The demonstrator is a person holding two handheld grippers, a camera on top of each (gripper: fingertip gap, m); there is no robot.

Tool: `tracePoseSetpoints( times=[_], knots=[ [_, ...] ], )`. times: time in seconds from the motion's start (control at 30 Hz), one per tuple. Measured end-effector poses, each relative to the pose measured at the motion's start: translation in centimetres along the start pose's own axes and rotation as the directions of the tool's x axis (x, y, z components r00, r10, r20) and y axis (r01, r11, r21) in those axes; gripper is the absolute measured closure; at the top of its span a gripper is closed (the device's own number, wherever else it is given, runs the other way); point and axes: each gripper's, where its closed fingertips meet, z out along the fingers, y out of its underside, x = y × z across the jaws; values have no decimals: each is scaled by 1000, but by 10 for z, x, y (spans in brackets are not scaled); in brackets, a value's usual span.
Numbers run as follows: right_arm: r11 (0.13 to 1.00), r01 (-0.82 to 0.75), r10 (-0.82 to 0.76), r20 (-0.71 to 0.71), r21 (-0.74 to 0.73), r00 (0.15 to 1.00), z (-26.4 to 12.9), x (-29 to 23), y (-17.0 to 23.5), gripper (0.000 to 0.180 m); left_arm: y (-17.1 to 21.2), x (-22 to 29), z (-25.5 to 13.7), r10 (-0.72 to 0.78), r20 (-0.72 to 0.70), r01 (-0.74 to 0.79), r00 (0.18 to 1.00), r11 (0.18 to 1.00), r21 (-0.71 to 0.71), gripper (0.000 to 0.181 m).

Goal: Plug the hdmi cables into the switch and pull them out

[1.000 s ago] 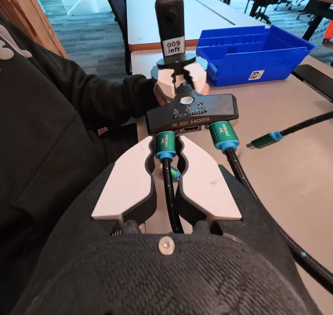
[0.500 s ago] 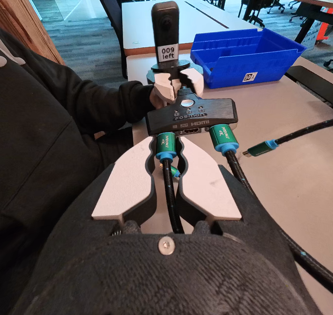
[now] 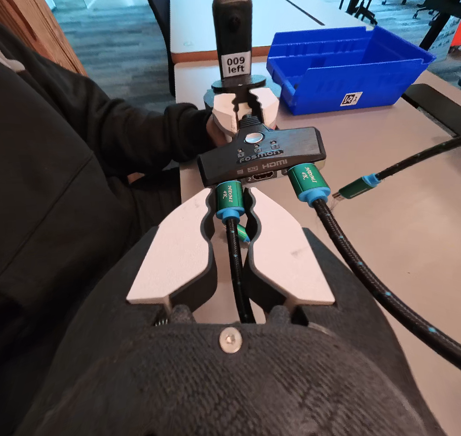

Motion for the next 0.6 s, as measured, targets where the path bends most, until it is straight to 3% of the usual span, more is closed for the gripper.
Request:
tracePoseSetpoints(
  times=[0.07, 0.1, 0.13, 0.17, 0.2, 0.37, 0.6],
  knots=[
    [999, -22, 23, 36, -25, 999, -7, -4, 2, 157, -2, 4, 2, 14, -16, -15, 1000, 1000, -7, 157],
    [999, -13, 13, -15, -35, 1000, -21, 4, 5, 156, -11, 2, -8, -1, -29, 2, 1000, 999, 49, 157],
    [999, -33, 34, -95, 15, 995, -49, 18, 2, 157, -25, -6, -27, -28, -6, 29, 1000, 991, 128, 157],
    [984, -71, 91, -119, 160, 989, -81, 25, -15, 157, -32, -19, -43, -32, 68, 21, 997, 988, 154, 158],
    [970, -54, 85, -120, 238, 989, -101, 23, -30, 157, -31, -30, -48, -16, 140, -2, 990, 992, 123, 158],
    [982, 174, -152, -249, 70, 957, -113, 29, -49, 157, -23, -27, -23, -5, 132, -9, 991, 995, 98, 158],
    [968, 247, -204, -468, 32, 860, -166, 126, -70, 157, -24, -27, -31, -15, 133, 1, 991, 994, 110, 158]
  ],
)
